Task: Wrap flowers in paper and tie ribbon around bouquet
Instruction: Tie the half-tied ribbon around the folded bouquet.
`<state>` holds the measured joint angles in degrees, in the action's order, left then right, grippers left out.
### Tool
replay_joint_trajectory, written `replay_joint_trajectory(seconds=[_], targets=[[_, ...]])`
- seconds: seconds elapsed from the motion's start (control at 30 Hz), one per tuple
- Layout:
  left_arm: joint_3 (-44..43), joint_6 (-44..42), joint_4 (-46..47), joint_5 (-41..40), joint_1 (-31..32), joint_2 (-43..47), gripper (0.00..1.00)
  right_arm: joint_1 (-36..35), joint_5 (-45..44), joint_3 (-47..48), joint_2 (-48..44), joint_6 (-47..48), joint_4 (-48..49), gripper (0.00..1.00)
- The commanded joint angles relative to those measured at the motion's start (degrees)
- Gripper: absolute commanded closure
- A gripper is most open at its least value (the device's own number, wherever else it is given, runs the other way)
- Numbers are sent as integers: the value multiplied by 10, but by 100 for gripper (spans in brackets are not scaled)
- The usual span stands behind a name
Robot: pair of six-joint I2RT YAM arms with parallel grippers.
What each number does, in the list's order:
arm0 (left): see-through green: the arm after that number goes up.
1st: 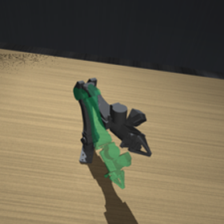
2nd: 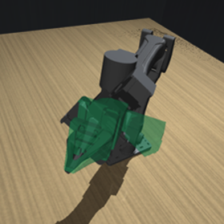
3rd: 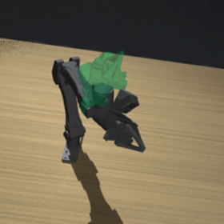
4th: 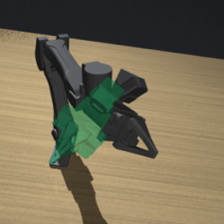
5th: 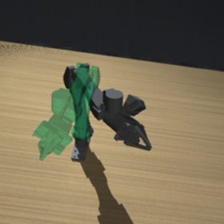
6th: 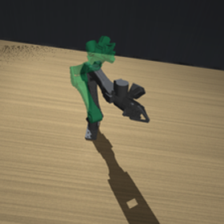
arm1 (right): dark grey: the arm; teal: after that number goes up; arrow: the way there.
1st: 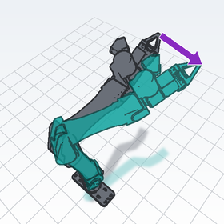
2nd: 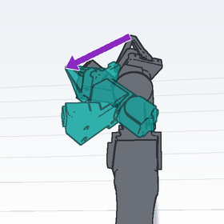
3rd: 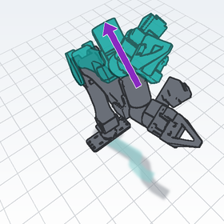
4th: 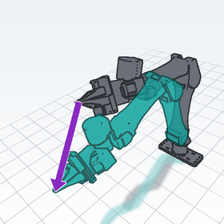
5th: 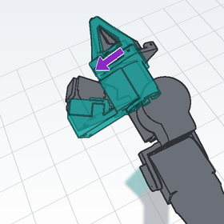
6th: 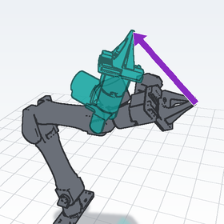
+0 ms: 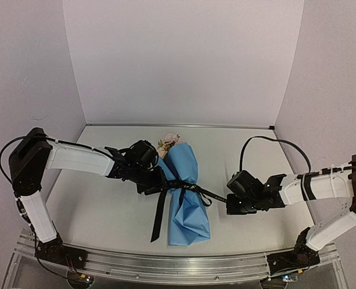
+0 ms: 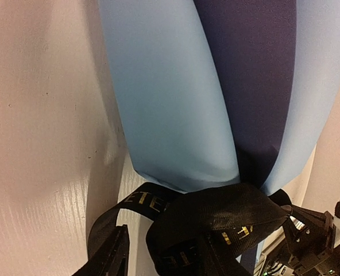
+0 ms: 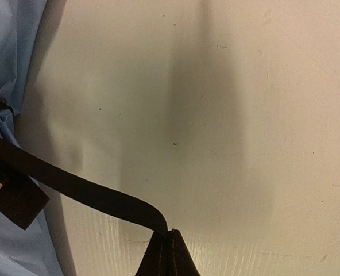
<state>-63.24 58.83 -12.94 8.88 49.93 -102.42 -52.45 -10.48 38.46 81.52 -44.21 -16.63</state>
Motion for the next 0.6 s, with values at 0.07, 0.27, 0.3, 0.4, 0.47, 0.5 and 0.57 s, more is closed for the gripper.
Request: replay_joint_trajectory(seconds=[0.07, 0.27, 0.3, 0.4, 0.47, 0.5, 0.57], targets=[[-22, 2, 16, -6, 3, -13, 67, -3, -23, 9, -7, -3, -11, 100], [-36, -23, -11, -23, -4, -12, 99, -4, -36, 21, 1, 1, -30, 100], [-38, -31, -20, -27, -8, -9, 100, -4, -37, 24, 4, 2, -33, 100], [-32, -56, -37, -29, -33, 6, 100, -6, -36, 31, 13, 8, -38, 100], [-30, -78, -48, -28, -53, 19, 100, -10, -31, 37, 17, 8, -39, 100], [-34, -91, -57, -26, -64, 22, 100, -15, -28, 43, 21, 9, -39, 100], [-44, -113, -70, -23, -83, 23, 100, -27, -21, 58, 32, 7, -40, 100]])
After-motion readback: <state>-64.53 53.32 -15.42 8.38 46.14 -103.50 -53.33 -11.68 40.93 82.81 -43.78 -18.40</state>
